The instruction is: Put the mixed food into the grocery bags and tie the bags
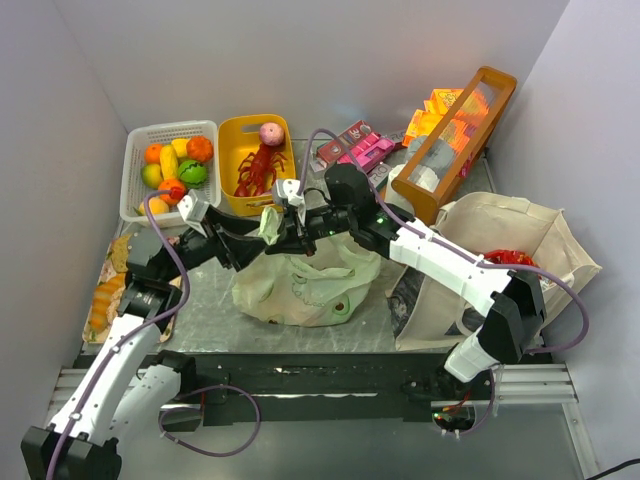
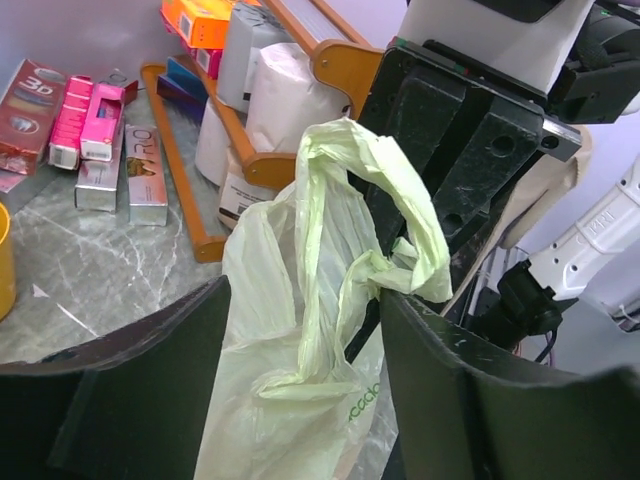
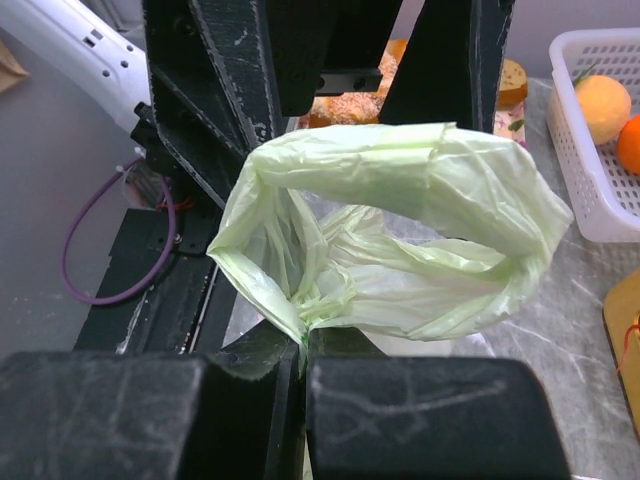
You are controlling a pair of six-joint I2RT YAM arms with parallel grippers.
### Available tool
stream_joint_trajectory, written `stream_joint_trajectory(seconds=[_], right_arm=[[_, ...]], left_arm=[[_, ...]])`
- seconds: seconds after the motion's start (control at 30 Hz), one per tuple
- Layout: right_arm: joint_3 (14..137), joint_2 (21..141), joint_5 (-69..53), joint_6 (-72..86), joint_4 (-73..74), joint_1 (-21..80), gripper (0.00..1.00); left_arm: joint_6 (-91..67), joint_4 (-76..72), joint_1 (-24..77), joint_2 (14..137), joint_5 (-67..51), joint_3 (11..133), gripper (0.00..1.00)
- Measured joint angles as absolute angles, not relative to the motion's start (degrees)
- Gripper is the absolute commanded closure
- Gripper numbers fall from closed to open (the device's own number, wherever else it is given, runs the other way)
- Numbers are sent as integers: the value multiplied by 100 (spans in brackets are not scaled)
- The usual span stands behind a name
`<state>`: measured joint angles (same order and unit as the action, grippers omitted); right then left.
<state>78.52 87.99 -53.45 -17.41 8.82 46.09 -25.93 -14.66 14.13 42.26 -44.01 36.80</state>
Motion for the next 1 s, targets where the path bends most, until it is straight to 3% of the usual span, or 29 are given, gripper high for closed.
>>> stream_joint_trajectory(seconds=[0.13,0.17,0.23,0.3,0.4,0.53,0.6,1.0], right_arm=[[7852,8799,-5341,-1743,895,4604,100],[7852,8799,-5334,-1743,906,4598,100],[7852,8799,-5308,-1745,926,4587,96],[7852,8799,-5273,-1743,980,4587,70],[7841,8777,-5183,-1723,1050,4587,31],[7714,8538,-4788,-1739,1098,4587,19],[7601,8326,-4598,-1741,1125,4587,1],[7052,6241,-3107,-1763,1304,4587,1]], left_arm=[[-2751,-1704,1413,4386,-4591,3675,57],[-2812,-1780,1413,4434,-4661,3669,71],[-2932,-1927,1413,4512,-4770,3642,87],[-3004,-2012,1413,4569,-4842,3621,98],[-3028,-2014,1411,4624,-4821,3612,98],[-2963,-1697,1413,4515,-4528,3612,98],[-2943,-1538,1413,4401,-4346,3610,98],[-2838,-906,1413,4191,-3369,3612,98]])
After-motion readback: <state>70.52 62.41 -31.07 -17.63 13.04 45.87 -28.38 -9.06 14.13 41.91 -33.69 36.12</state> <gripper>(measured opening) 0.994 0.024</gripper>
